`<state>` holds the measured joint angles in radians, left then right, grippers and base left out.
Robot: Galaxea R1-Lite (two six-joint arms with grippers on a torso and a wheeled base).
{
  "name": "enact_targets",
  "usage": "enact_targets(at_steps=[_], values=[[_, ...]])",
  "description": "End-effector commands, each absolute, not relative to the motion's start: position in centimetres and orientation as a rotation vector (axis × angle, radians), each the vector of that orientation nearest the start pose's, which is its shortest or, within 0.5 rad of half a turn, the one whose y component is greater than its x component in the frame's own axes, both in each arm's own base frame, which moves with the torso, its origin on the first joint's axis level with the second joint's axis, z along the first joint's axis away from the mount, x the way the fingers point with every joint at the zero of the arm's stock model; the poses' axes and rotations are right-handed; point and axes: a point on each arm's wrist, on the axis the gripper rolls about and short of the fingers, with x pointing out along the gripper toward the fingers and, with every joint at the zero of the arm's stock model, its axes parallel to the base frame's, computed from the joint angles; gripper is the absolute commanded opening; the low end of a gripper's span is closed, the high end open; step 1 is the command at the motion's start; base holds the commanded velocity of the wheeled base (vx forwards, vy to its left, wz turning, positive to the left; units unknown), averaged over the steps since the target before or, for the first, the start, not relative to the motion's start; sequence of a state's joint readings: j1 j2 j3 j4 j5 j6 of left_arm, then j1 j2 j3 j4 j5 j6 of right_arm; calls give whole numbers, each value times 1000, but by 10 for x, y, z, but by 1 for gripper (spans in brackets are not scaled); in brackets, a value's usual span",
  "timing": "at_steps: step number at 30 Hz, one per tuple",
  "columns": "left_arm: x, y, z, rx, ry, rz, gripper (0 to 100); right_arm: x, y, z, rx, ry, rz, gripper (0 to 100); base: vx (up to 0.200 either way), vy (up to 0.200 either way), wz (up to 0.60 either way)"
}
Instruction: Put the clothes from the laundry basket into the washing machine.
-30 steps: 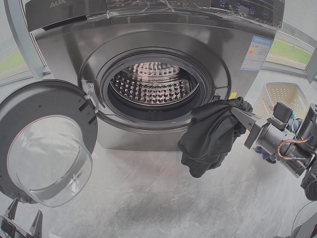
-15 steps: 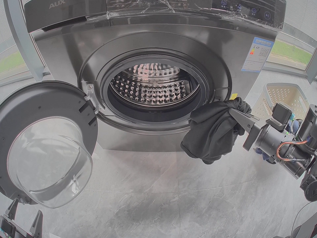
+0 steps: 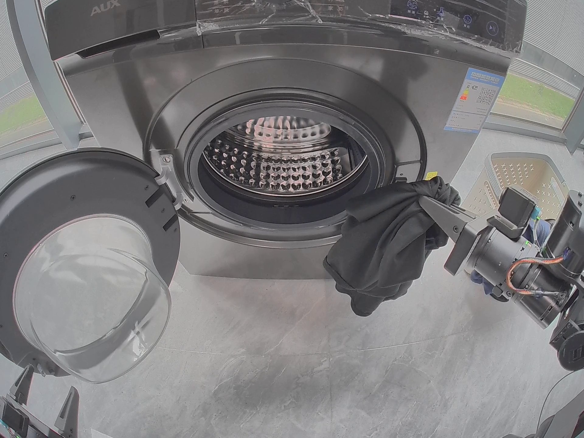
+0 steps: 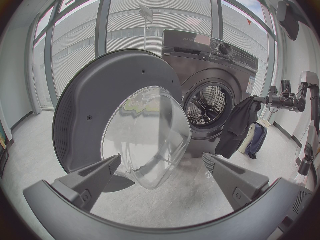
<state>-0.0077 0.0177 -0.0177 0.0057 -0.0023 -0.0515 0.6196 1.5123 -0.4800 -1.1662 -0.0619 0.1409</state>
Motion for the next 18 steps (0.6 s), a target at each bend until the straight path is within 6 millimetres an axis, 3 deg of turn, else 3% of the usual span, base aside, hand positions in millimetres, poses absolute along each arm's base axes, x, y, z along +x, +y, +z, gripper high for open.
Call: enact_targets(at_steps=[1,18], values=[[-23,0,75,-48,3,-8,100,195,140,199,178,-77,573,0,0,0,0],[-23,0,75,-6,2,0,100,187,178,183,185,-8,603,0,0,0,0]])
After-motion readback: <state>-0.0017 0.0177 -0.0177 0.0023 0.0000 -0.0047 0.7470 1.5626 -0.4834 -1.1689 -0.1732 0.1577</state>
